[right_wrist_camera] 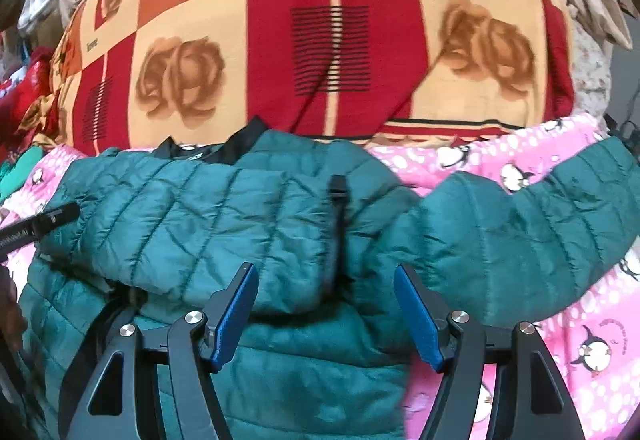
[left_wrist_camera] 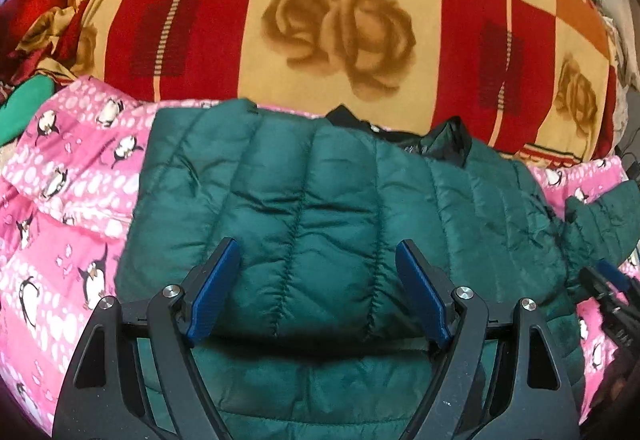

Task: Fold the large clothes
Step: 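Move the open right gripper over the jacket to the unfolded sleeve cuff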

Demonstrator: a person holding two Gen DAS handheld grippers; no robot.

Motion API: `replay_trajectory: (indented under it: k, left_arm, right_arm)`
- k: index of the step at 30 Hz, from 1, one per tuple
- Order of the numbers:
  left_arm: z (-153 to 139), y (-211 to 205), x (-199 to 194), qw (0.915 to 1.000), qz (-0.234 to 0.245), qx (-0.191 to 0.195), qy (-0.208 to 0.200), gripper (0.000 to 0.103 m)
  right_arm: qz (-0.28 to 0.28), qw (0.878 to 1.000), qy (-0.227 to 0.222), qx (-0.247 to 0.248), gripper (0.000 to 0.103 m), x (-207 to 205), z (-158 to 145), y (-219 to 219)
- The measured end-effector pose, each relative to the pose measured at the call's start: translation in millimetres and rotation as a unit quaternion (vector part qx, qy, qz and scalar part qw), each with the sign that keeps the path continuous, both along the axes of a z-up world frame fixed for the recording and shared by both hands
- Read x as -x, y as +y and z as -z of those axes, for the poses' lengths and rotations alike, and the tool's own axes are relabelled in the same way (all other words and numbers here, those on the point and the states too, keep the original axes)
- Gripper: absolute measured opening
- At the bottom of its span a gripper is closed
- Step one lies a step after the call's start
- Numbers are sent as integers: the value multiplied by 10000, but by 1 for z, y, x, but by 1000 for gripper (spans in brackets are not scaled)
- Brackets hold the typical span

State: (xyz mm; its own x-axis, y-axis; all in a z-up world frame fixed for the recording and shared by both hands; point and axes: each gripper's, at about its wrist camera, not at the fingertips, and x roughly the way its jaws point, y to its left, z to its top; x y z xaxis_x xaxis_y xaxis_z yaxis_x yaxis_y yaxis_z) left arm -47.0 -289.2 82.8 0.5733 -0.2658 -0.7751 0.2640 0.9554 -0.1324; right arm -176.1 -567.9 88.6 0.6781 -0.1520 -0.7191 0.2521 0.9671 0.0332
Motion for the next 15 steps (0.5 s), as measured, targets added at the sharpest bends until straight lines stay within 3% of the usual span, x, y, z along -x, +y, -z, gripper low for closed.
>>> replay_trajectory:
  k: [15]
  left_arm:
    - [13, 2, 0, 9999, -54, -110, 99, 81]
  right_arm:
    - [947, 9953, -85, 193, 68, 23, -6, -82]
